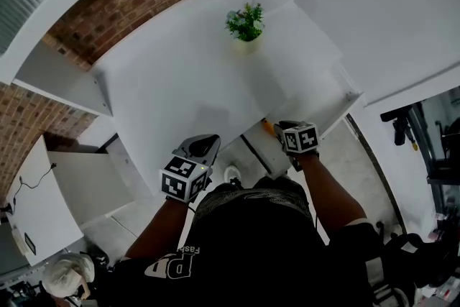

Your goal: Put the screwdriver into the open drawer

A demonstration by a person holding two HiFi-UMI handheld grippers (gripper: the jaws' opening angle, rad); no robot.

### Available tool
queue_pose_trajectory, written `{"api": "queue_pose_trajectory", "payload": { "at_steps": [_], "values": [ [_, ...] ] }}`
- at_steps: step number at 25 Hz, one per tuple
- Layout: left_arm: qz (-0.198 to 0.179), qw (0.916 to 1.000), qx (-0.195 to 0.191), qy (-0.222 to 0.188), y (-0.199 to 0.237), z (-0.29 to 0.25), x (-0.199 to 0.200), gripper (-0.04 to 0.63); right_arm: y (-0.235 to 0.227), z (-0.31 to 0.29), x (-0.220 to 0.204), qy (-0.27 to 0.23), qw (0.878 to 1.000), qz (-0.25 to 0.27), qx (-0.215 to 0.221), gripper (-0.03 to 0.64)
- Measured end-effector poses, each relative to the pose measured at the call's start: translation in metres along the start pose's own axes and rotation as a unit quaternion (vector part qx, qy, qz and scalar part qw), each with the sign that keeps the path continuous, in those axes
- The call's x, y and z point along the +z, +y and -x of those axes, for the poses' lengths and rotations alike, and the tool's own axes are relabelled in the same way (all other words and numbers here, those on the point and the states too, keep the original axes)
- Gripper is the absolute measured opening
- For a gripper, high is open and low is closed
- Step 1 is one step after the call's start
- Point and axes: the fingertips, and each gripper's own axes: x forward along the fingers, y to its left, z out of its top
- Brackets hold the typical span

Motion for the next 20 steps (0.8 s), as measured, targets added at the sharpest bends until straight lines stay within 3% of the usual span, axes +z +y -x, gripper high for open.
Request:
{"api": "queue_pose_trajectory", "payload": {
  "at_steps": [4,10,14,20],
  "values": [
    [-0.02,0.9996,-0.02,0.0,-0.008,-0.005,0.009,0.018,0.028,0.057,0.033,-0.108,0.993,-0.025,0.028,0.081],
    [-0.044,0.998,-0.041,-0.015,-0.032,-0.007,0.028,0.018,0.059,0.141,0.057,-0.229,0.968,-0.075,0.076,0.026],
    [-0.05,0.997,-0.049,-0.033,-0.053,-0.005,0.038,0.018,0.079,0.182,0.064,-0.265,0.961,-0.036,0.075,0.007],
    [-0.032,0.9968,-0.045,-0.057,-0.083,0.003,0.044,0.018,0.087,0.221,0.045,-0.272,0.96,0.006,0.06,0.006]
  ]
}}
